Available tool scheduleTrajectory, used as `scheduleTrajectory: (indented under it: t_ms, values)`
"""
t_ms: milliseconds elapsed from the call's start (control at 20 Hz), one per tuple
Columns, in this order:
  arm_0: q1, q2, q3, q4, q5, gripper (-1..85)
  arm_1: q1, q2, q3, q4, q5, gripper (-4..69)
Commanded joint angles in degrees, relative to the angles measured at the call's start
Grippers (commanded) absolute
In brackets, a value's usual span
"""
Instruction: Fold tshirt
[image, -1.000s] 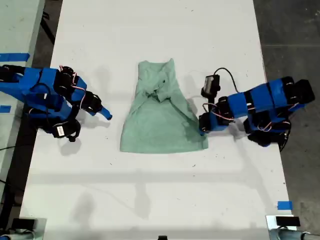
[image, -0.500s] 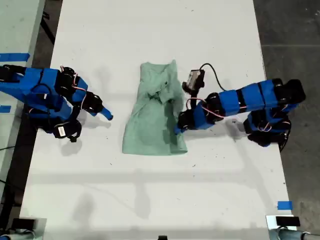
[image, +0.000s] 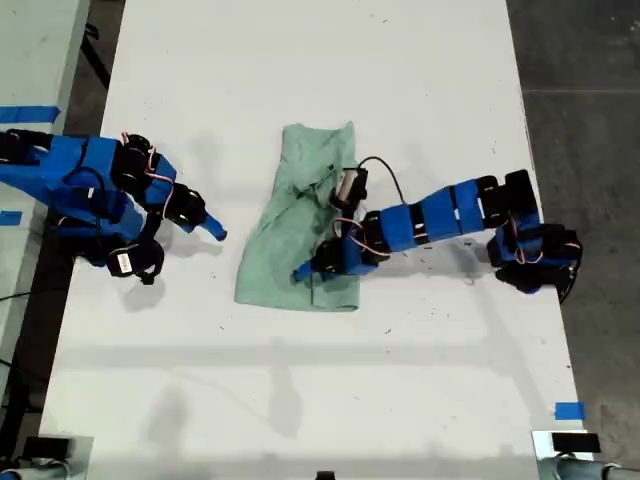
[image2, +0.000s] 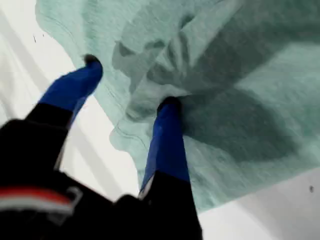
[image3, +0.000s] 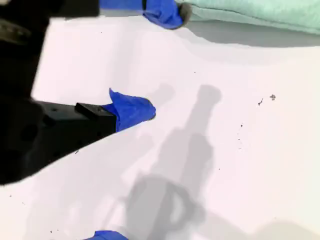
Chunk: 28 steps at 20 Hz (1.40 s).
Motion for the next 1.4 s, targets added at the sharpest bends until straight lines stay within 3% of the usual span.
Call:
scheduleTrajectory:
  t_ms: [0, 150, 350, 600, 1100, 1200, 1350]
  values:
    - [0.3, 0.0, -0.7, -1.1, -0.2, 21.6, -1.6, 1.0, -13.4, 18.0, -1.0, 31.6]
    - [0.5, 0.0, -1.1, -0.9, -0.3, 21.7, -3.4, 2.5, -30.9, 37.4, -3.9, 40.5]
    - [1.7, -0.8, -2.9, -0.9, -1.1, 21.7, -5.0, 18.1, -22.9, 45.1, -2.4, 41.2]
    - [3.7, -12.5, -12.9, -2.5, -1.1, 21.5, -4.7, 30.1, -5.4, 45.2, 1.3, 40.8]
    - [7.0, -33.2, -28.5, -8.1, -1.1, 22.6, -4.2, 31.0, -1.9, 44.9, 1.1, 40.7]
    - [7.0, -33.6, -26.8, -10.8, -1.1, 22.5, -4.1, 31.0, -1.6, 44.7, 1.1, 40.7]
    - [6.9, -37.0, -20.5, -19.8, -2.3, 21.8, -4.2, 31.0, -1.3, 44.6, 1.1, 40.7]
